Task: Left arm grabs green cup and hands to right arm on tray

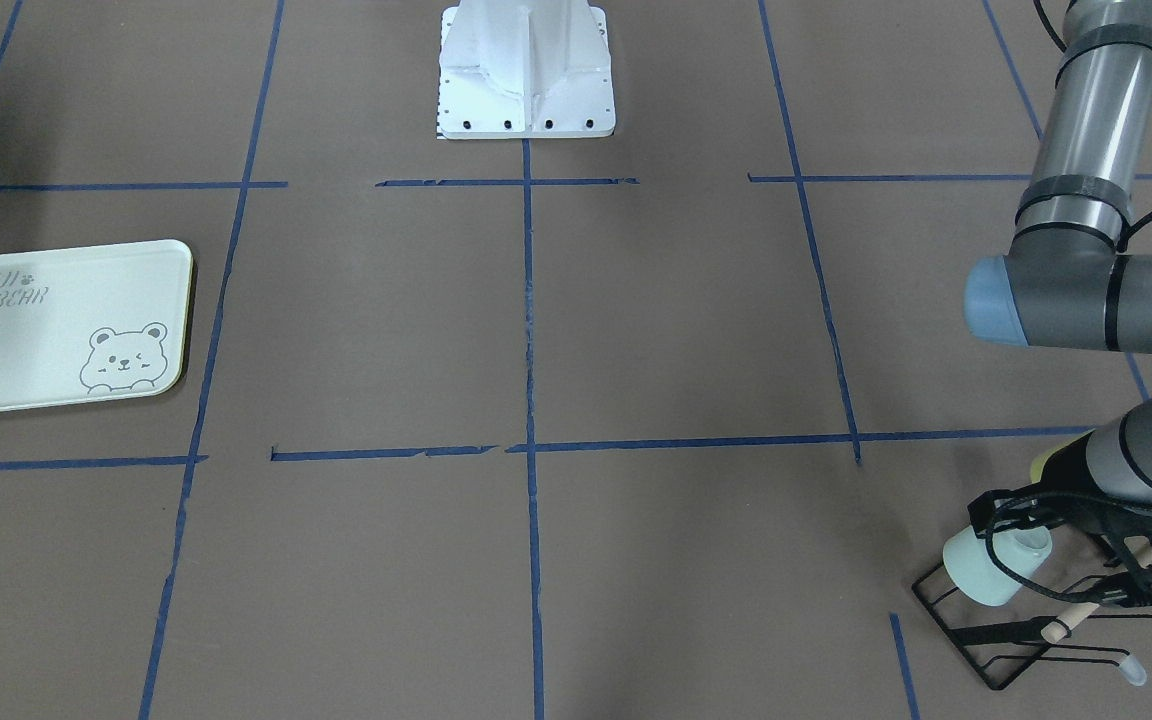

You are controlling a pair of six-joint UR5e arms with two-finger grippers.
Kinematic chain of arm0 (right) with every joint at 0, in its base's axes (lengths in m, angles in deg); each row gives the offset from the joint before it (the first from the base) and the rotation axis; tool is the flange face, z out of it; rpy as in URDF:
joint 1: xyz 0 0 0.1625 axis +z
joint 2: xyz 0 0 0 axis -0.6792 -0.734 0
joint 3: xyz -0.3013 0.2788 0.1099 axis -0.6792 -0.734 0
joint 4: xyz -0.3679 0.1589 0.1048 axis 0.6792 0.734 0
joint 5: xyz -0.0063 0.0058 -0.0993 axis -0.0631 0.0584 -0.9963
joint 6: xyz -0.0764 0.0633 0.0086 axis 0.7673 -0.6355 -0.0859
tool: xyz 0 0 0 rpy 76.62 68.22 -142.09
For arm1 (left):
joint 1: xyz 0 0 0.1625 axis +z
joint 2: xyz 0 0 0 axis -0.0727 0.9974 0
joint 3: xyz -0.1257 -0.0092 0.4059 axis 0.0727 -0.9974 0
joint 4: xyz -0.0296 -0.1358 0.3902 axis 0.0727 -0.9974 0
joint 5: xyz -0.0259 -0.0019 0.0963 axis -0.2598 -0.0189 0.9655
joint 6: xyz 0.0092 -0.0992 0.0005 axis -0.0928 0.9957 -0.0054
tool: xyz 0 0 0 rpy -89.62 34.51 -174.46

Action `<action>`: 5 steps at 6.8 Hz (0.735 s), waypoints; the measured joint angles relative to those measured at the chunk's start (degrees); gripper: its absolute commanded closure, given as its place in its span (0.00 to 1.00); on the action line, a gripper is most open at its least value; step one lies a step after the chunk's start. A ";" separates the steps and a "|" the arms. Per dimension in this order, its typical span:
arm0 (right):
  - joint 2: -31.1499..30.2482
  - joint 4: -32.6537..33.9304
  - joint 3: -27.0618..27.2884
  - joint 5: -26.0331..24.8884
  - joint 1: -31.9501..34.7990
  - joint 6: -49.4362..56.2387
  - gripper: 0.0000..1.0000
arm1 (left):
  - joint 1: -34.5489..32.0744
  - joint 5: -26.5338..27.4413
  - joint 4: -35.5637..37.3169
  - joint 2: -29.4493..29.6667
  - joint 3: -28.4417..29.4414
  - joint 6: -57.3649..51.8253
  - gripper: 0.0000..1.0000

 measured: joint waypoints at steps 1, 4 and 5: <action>0.00 0.00 0.00 0.32 -0.05 0.00 0.00 | -0.13 -0.02 0.05 -0.01 -0.15 -0.07 0.94; 0.00 0.00 0.01 1.47 -0.32 -0.02 0.00 | -1.74 0.03 0.48 -2.86 -6.57 -0.21 0.98; 0.00 0.00 0.00 1.57 -0.58 -0.02 0.00 | -2.24 -0.03 0.75 -4.91 -10.34 -0.21 0.98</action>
